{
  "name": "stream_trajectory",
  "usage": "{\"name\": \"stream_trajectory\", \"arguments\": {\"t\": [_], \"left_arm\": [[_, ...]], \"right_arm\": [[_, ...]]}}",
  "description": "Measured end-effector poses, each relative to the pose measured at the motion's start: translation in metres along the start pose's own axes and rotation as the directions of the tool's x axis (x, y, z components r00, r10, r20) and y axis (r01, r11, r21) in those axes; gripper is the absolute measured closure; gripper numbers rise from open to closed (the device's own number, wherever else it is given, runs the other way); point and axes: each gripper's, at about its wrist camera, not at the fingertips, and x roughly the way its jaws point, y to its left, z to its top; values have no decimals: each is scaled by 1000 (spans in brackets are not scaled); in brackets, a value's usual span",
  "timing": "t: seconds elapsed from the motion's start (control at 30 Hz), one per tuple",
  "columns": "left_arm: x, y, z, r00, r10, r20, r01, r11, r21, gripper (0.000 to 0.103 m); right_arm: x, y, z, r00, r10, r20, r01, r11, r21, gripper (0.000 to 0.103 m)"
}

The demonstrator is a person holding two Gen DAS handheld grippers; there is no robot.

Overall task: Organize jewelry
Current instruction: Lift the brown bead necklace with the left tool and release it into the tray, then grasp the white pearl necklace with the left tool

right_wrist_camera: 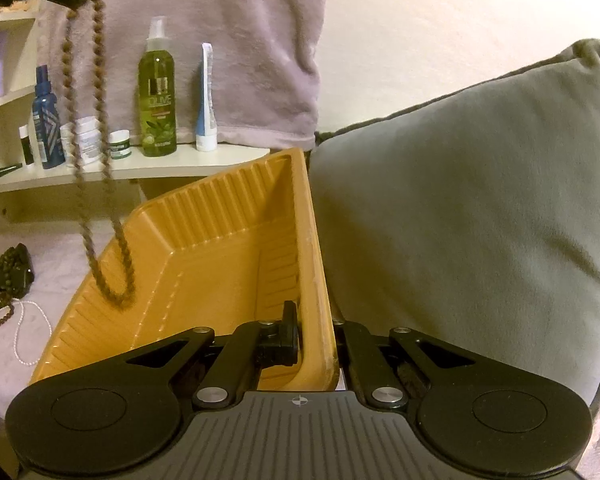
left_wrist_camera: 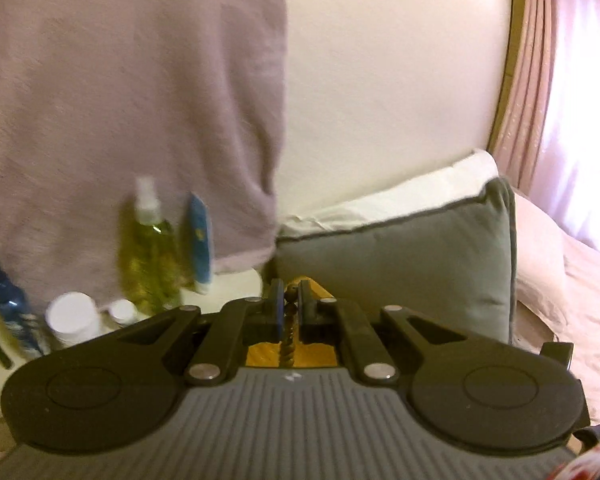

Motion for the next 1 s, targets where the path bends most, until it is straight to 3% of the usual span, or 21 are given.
{"name": "stream_trajectory", "arguments": {"t": [0.1,0.33,0.47,0.77,1.0], "left_arm": [[19,-8,-12,998,-32,-48,32,999,-7,98],[58,-10,-50,988,-31,-152,26,999,-40,97],[60,-3,-67,987,-16,-160,5,997,-71,85],[14,30,-103,980,137,-144,-161,972,-170,79],[-27,67,-145,939,295,-176,-333,907,-256,74]], "right_arm": [[1,-1,0,1000,0,0,0,1000,2,99],[3,-3,0,1000,-6,-5,6,1000,0,99],[5,-5,-1,1000,0,-9,1,1000,8,99],[3,-4,-1,1000,10,1,-10,999,-32,100],[-2,7,1,999,25,28,-23,997,-68,99]]}}
